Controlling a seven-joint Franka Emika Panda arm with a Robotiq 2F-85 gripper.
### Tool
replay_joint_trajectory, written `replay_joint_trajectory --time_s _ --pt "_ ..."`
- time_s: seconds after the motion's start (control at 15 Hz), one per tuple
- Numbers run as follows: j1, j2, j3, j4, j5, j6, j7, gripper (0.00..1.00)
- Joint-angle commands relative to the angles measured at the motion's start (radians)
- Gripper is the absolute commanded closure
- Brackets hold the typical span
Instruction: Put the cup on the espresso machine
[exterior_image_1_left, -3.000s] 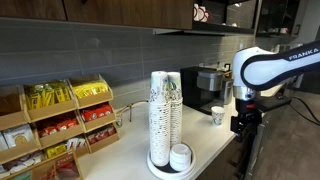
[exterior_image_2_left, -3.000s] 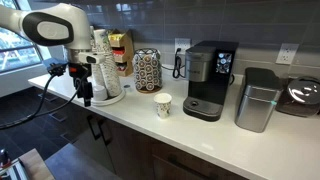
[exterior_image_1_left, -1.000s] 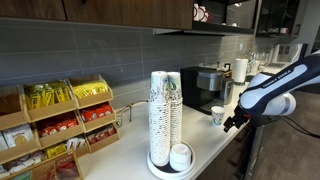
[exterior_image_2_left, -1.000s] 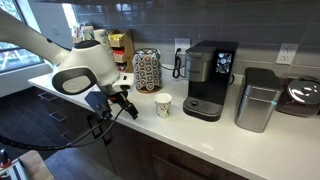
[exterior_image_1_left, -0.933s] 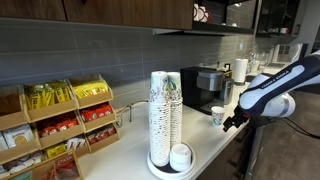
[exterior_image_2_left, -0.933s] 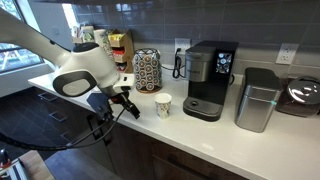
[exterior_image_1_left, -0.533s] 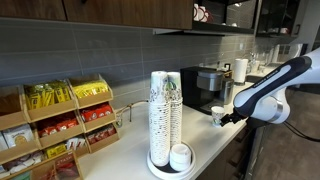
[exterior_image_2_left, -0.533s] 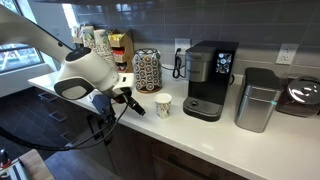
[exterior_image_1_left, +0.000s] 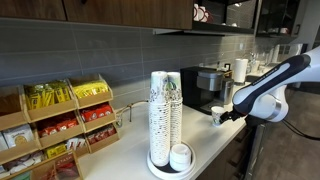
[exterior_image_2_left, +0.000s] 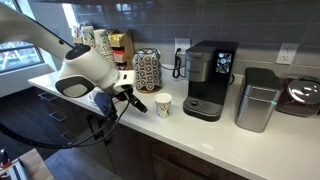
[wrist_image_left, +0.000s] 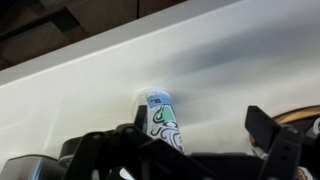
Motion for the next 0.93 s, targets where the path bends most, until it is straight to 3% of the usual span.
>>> replay_joint_trajectory --time_s 0.0,0.87 --pt "0.081 0.006 -0.071 0.025 0.086 0.036 -0.094 0.0" --pt "0.369 0.019 -0.351 0.113 0.43 0.011 -0.497 0.0"
